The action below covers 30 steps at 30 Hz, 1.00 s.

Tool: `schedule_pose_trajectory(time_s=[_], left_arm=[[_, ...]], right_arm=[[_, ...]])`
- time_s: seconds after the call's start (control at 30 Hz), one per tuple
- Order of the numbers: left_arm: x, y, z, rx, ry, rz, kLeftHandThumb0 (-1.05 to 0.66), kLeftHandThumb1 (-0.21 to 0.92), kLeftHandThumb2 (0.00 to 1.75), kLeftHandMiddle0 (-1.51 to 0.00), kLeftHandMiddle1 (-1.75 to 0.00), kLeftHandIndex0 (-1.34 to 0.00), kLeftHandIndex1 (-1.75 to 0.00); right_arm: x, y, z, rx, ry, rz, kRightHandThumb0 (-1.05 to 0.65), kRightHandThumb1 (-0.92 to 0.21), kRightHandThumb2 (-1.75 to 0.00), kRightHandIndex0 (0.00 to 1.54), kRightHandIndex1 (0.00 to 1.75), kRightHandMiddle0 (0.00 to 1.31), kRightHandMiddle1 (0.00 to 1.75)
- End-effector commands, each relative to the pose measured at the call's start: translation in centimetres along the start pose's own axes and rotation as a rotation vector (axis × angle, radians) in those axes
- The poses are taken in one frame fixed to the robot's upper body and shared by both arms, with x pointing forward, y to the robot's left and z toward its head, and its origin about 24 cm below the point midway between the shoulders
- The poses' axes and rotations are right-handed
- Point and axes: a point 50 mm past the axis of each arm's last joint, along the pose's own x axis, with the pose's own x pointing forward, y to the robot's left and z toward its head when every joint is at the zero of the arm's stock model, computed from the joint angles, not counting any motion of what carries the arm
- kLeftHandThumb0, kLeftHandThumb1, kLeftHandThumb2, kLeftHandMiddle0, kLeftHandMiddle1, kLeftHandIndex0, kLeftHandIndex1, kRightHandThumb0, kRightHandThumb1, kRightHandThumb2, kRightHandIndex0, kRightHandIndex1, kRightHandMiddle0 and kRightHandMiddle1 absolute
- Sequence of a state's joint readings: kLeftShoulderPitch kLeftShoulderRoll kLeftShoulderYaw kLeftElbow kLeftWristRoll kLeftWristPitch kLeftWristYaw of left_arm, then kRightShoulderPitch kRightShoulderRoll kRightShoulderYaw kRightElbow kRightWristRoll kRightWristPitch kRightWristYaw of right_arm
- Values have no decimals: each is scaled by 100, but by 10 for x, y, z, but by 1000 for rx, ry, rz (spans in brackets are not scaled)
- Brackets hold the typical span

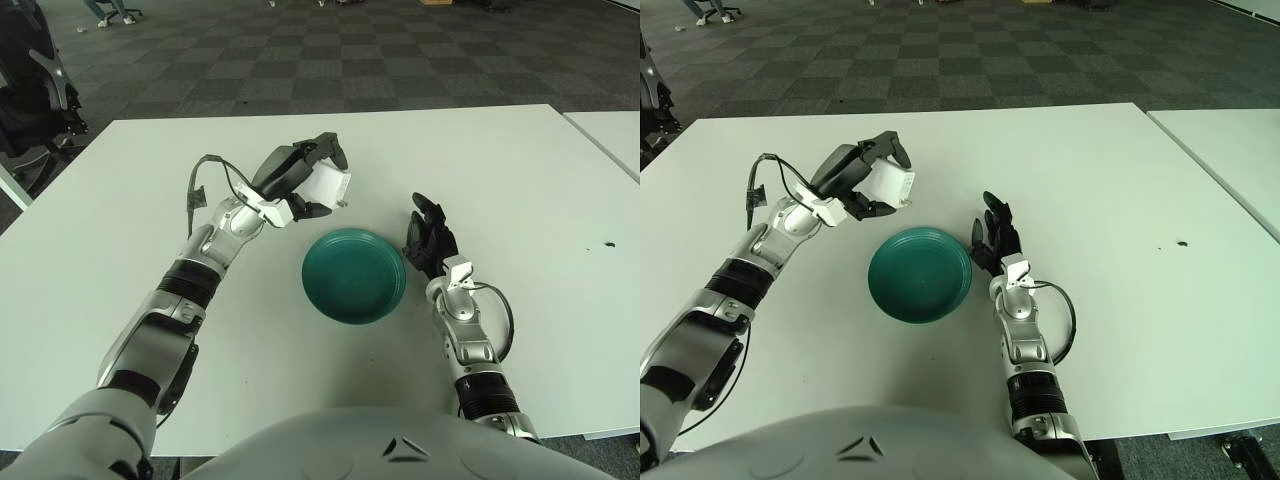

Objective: Put the charger into the plate.

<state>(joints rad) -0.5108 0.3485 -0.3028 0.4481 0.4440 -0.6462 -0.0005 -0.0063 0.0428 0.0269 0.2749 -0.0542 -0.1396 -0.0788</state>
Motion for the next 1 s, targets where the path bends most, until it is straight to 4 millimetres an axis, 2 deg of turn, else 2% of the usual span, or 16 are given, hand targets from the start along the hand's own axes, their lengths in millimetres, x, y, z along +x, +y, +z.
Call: schedule_pose_trajectory(time_s=[0.0,0.27,0.47,0.67,0.97], left_arm=[[3,6,6,-3,-24,-21,-44,42,119,-119,-175,-53,-175],[3,-10,11,17,-43,-97,-44,42,118,-113,-175,-53,-175],[3,-22,27,41,-109,-170,-45,42,118,-111,-175,-53,-175],[2,-29,38,46,-139,-259,-44,42,118,-109,-175,-53,-175],[2,-38,40,33,-133,-391,-45,42,118,-105,-175,-53,-175]], right_arm=[[-29,-7,-61,-4,329,-26,-82,-92,-83,17,1,0,48],[-28,-8,-59,21,307,-31,-80,-92,-83,17,0,0,47],[-28,-8,-58,21,299,-30,-78,-92,-84,17,0,0,49],[-29,-8,-58,24,298,-20,-78,-92,-84,12,0,0,39],[-32,-7,-59,25,295,2,-82,-92,-82,5,0,0,22]])
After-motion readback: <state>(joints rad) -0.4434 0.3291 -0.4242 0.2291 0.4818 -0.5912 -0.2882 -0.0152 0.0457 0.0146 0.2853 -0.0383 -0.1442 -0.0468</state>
